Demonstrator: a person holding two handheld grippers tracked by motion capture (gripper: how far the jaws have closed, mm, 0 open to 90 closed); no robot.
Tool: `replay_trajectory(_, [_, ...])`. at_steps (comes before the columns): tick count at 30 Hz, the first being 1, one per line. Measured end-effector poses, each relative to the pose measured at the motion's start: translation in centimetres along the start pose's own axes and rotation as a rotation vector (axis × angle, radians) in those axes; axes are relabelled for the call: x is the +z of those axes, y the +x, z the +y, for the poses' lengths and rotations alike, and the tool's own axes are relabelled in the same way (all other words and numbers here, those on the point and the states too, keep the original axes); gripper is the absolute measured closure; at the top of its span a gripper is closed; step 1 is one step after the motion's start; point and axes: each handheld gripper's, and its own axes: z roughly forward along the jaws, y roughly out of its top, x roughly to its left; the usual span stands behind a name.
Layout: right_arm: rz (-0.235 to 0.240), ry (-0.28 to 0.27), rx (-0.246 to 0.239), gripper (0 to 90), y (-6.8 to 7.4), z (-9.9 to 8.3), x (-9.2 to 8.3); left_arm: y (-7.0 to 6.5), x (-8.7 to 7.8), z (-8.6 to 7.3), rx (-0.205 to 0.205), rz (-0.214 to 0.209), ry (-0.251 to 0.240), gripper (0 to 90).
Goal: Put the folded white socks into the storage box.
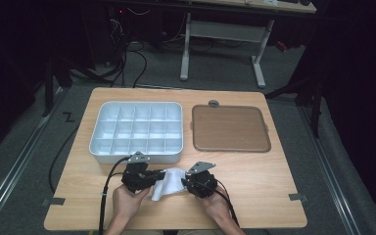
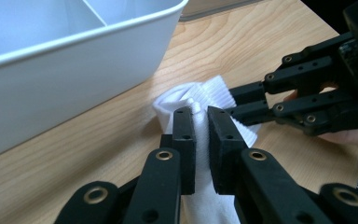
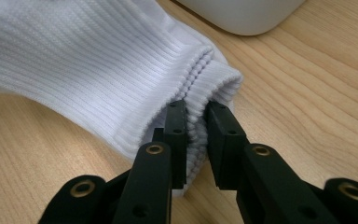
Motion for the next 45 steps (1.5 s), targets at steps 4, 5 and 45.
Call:
replay_trajectory(4, [0.008,-0.002,-0.009,79.3,0.2,0.0,0.1,-0.3,0.2,0.1,0.002,-0.004,0.001,82.6])
replay_trajectory(5, [0.012,-0.001,-0.013,79.4,0.2,0.1,0.1,-0.3,0.3,0.1,0.003,-0.004,0.002,82.6])
replay_trajectory(45, [0.102,-0.053,0.030,71.3,1.6,-0.3,-0.7,-0.3,2.7,-1.2,0.061,0.023,0.055,82.5])
